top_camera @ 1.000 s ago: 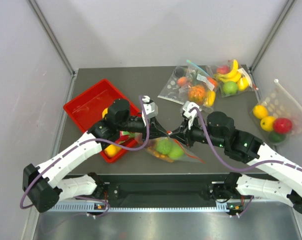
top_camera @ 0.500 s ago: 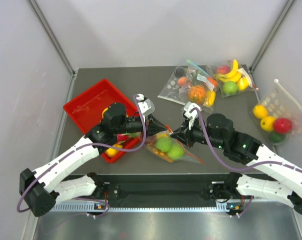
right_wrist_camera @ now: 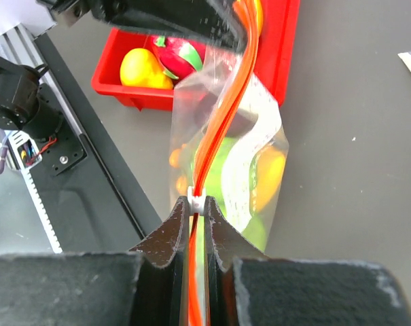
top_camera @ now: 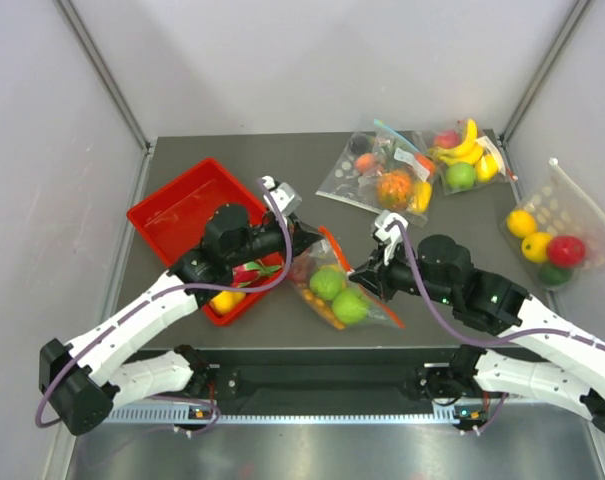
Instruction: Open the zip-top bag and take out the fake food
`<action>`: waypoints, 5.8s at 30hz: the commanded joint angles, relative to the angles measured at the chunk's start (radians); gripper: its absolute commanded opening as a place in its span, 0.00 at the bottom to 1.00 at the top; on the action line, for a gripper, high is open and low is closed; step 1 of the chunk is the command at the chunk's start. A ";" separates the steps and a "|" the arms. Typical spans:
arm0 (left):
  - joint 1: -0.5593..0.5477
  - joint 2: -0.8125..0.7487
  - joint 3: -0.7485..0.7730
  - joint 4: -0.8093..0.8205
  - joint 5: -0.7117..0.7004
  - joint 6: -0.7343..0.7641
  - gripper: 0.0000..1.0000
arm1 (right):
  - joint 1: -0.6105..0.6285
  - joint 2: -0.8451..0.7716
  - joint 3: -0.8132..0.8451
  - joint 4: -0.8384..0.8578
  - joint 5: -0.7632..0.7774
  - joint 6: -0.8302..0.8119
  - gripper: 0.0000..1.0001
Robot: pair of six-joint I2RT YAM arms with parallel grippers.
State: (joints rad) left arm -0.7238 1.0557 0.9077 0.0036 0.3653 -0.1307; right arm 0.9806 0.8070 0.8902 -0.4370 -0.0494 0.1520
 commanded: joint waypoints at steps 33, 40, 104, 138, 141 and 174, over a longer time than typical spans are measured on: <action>0.155 -0.145 -0.162 0.095 -0.479 -0.081 0.00 | 0.004 -0.215 0.000 -0.261 0.111 0.115 0.00; 0.158 -0.164 -0.193 0.099 -0.473 -0.076 0.00 | 0.004 -0.236 0.015 -0.292 0.106 0.116 0.00; 0.144 -0.244 -0.302 0.237 0.030 -0.047 0.00 | -0.014 0.192 0.090 0.008 0.169 -0.025 0.00; -0.223 0.193 -0.199 0.567 -0.219 -0.503 0.60 | -0.126 0.034 0.085 -0.114 0.525 0.156 0.00; -0.226 0.216 -0.175 0.541 -0.252 -0.514 0.61 | -0.108 0.038 0.078 -0.108 0.523 0.164 0.00; -0.272 0.423 0.083 0.372 -0.319 -0.409 0.00 | -0.060 -0.005 0.038 -0.109 0.772 0.113 0.00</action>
State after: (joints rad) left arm -1.0023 1.4822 0.8848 0.3862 0.0093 -0.6182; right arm 0.9466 0.8032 0.8825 -0.5430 0.6037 0.3046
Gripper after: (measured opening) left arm 0.020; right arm 0.008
